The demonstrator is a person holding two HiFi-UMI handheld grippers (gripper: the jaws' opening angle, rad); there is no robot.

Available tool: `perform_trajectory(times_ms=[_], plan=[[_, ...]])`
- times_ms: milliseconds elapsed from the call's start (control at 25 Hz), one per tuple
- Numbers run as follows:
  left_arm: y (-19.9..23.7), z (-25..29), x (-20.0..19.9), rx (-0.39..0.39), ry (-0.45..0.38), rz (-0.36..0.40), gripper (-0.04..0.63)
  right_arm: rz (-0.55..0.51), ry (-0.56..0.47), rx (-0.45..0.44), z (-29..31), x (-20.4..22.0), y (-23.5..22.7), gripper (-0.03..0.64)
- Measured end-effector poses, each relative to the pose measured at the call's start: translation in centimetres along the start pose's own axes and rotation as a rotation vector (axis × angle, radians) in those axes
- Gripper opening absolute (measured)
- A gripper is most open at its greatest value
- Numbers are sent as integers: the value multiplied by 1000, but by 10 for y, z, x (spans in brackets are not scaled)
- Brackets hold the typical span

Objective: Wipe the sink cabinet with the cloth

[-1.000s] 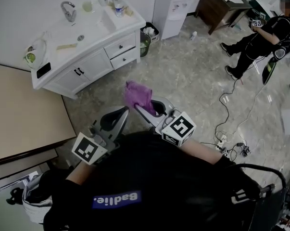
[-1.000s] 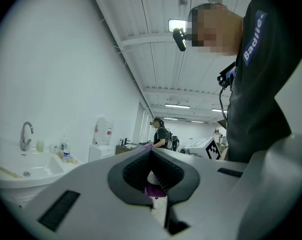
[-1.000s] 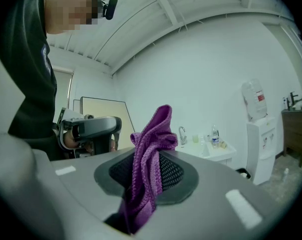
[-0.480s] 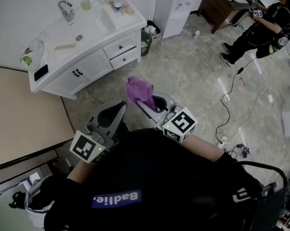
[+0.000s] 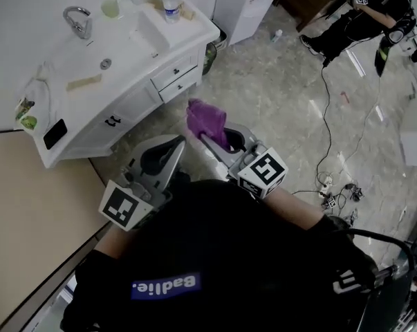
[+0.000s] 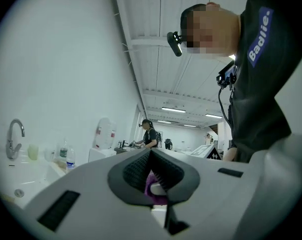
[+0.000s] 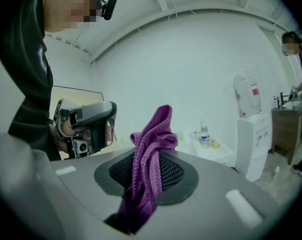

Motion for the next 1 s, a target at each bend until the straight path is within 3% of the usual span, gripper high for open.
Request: perform_trajectory(times_ms=[240,440,680,1000], plan=[[64,9,3,70,19,-11,-11,38,-5,79,54,-2,-23,86],[96,35,8,75,22,-27,-11,83,0,126,77,17,-63,86],[128,83,41,74,24,-30,-11,40,28,204,106,73,-149,86],[148,145,115,103,54,-18,-11,-13,79,335,164,184,-274,86]])
Point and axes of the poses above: the fingertips, and each gripper's own axes: z forward along the fingers, y to its left, x out of its underside, the point moved 3 cm from there along -z, backward along the fingers, and after that the axes turned 5 degrees about y, right-handed, at the moved point
